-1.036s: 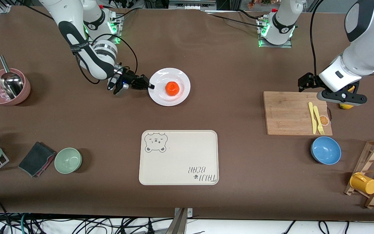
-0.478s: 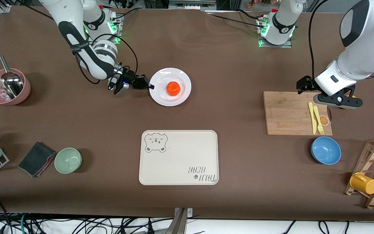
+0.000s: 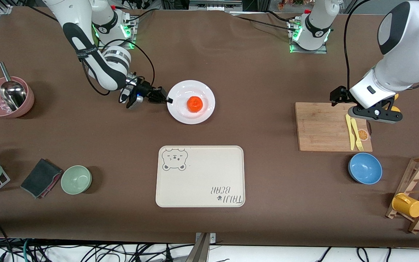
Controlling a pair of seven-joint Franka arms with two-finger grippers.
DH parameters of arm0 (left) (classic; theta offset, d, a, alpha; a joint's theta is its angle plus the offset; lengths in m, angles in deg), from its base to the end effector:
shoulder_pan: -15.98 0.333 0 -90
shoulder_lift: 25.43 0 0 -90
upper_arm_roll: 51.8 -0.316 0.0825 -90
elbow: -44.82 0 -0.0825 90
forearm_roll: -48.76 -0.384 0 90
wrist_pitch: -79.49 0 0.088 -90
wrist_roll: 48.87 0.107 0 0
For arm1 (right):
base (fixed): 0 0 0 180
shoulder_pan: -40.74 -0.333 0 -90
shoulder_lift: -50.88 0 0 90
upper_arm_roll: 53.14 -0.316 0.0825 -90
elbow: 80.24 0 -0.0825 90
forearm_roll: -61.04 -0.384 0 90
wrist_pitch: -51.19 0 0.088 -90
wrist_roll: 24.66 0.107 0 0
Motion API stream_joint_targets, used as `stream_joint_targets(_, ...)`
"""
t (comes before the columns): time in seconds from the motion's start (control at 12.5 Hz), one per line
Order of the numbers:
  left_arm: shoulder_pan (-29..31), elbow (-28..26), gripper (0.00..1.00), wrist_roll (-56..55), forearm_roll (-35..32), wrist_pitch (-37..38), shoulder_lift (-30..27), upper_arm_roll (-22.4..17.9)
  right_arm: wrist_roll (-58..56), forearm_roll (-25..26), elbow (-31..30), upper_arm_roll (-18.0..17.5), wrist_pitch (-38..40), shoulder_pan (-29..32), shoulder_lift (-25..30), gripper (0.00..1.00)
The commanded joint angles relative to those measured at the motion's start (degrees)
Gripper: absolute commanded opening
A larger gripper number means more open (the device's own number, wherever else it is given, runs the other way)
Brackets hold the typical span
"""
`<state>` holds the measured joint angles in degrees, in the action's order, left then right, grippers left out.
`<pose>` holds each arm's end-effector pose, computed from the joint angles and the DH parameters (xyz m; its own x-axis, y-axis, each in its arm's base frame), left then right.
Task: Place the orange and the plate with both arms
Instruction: 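Lift the plate with the right gripper and lower it onto the bear tray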
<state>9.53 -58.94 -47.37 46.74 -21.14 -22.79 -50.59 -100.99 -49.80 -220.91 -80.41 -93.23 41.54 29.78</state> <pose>0.5608 -0.0721 0.5003 0.9811 -0.1650 -0.1015 -0.1688 -0.9852 -0.0302 0.3867 0.2044 0.1444 0.9869 -0.1432 0.0749 -0.0254 -0.5952 -0.8032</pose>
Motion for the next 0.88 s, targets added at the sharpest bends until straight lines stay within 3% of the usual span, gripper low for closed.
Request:
stream_joint_targets(0.0, -0.23, 1.11, 1.0, -0.8, -2.02, 0.0, 0.62, 0.2, 7.12, -0.53, 3.46, -0.33, -0.6, 0.69, 1.06, 0.0)
stream_joint_targets(0.24, -0.23, 1.11, 1.0, -0.8, -2.02, 0.0, 0.79, 0.2, 17.14, 0.87, 11.0, -0.33, -0.69, 1.05, -0.78, 0.0)
stream_joint_targets(0.32, -0.23, 1.11, 1.0, -0.71, -2.02, 0.0, 0.79, 0.2, 20.83, 3.49, 14.68, -0.24, -1.04, 1.13, -2.96, 0.0)
stream_joint_targets(0.56, -0.23, 1.11, 1.0, -0.71, -2.02, 0.0, 0.88, 0.2, 26.83, 12.55, 26.81, 0.28, -5.78, 1.05, -13.5, 0.0)
stream_joint_targets(0.8, -0.23, 1.11, 1.0, -0.8, -2.02, -0.61, 1.06, 0.2, 27.19, 15.46, 36.66, 0.55, -7.02, 1.13, -21.07, 0.0)
